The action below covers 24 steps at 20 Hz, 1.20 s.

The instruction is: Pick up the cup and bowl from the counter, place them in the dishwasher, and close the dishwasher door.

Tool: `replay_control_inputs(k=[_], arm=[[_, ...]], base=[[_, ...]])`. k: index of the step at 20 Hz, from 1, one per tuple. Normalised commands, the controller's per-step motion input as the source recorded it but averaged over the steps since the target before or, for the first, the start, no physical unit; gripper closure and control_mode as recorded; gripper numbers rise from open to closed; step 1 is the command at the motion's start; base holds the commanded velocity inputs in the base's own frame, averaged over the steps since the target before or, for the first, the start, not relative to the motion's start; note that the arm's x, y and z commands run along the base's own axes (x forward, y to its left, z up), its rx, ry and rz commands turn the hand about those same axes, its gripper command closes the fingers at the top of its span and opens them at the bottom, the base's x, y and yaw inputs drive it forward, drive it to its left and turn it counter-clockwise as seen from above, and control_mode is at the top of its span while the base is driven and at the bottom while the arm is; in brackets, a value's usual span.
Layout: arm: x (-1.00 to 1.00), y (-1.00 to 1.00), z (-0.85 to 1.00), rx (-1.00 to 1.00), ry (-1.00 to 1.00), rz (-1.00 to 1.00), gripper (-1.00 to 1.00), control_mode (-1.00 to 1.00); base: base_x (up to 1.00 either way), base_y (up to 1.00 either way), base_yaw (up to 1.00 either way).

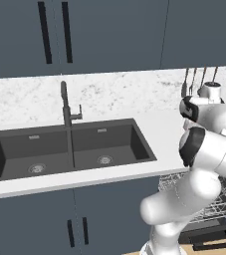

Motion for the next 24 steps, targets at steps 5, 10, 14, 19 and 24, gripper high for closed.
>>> replay_control_inputs(k=[5, 10, 14, 19, 24], arm=[[0.17, 0.05, -0.14, 0.04, 0.0, 0.0, -1.0, -1.0], [0.15, 0.19, -0.39, -0.01, 0.02, 0.01, -1.0, -1.0], [0.38, -0.06, -0.3, 0.0, 0.01, 0.01, -1.0, -1.0], [0.17, -0.24, -0.19, 0.0, 0.03, 0.0, -1.0, -1.0], [0.0, -0.02, -0.32, 0.0, 0.0, 0.0, -1.0, -1.0]], base=[[0.0, 0.0, 0.0], [0.0, 0.0, 0.0], [0.0, 0.0, 0.0], [0.0, 0.0, 0.0], [0.0, 0.0, 0.0]])
